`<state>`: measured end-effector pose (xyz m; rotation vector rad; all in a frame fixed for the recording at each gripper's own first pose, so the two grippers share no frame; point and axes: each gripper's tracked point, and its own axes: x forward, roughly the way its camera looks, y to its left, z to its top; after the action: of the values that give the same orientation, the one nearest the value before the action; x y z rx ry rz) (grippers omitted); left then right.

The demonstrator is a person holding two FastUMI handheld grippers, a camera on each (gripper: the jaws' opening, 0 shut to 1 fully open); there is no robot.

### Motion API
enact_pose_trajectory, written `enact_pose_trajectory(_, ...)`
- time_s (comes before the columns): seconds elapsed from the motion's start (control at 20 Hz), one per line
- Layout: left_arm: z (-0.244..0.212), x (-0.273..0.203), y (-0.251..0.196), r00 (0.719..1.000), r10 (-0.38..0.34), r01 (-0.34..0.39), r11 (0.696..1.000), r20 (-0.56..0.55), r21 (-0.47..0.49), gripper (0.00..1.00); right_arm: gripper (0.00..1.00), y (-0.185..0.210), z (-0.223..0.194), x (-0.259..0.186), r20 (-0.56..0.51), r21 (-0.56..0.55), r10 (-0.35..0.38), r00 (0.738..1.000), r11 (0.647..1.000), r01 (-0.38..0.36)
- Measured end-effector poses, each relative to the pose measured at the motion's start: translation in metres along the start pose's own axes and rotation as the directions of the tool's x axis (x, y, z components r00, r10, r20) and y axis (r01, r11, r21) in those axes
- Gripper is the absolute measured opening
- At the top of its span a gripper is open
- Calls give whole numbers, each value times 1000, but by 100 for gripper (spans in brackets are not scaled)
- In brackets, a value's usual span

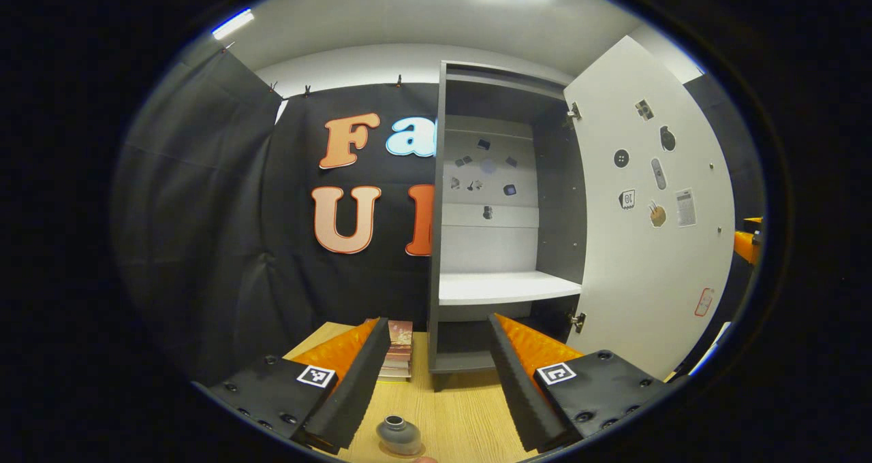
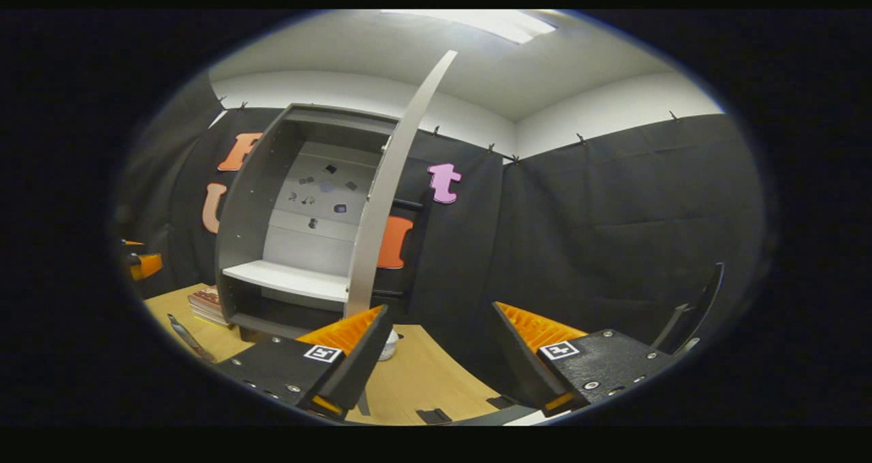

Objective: Open the cabinet door with the right hand, grasp the bottle in the cabinet with the left hand and place it on the coaster, then close the cabinet door with the right hand.

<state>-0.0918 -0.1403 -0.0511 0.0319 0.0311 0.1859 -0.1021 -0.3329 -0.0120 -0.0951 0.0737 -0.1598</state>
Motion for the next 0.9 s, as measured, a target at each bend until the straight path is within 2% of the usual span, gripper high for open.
enact_pose_trajectory(0.2,-1,-3,5,1000,6,-6,1000,-15,-21,92,84,28,21,-14,49,151,112,992,982,-118)
enact_pose_trajectory(0.4,3,-9,6,1000,15,-16,1000,-9,-22,92,81,56,25,-15,68,128,200,977,970,-208)
enact_pose_trajectory(0.45,3,-10,7,1000,18,-19,1000,-10,-21,92,80,67,28,-16,71,135,233,970,961,-241)
enact_pose_trajectory(0.5,3,-11,7,1000,21,-21,1000,-11,-23,92,85,78,30,-17,75,154,272,959,947,-281)
enact_pose_trajectory(0.6,3,-14,10,999,37,-37,999,-16,-33,92,83,102,30,-17,80,207,358,930,907,-367)
enact_pose_trajectory(0.7,4,-18,16,998,54,-55,997,-16,-52,92,67,123,34,-13,96,222,411,907,879,-422)
enact_pose_trajectory(0.75,4,-19,21,998,64,-65,996,-17,-58,92,66,130,38,-9,104,212,427,898,873,-439)
enact_pose_trajectory(0.8,5,-19,27,997,73,-74,995,-20,-61,92,75,138,41,-7,103,199,444,890,868,-456)
enact_pose_trajectory(0.85,5,-18,32,997,79,-81,995,-20,-62,92,66,149,43,-4,103,187,456,884,864,-467)
enact_pose_trajectory(0.9,7,-15,39,996,83,-83,995,-14,-62,92,75,160,45,-1,102,174,469,877,860,-480)
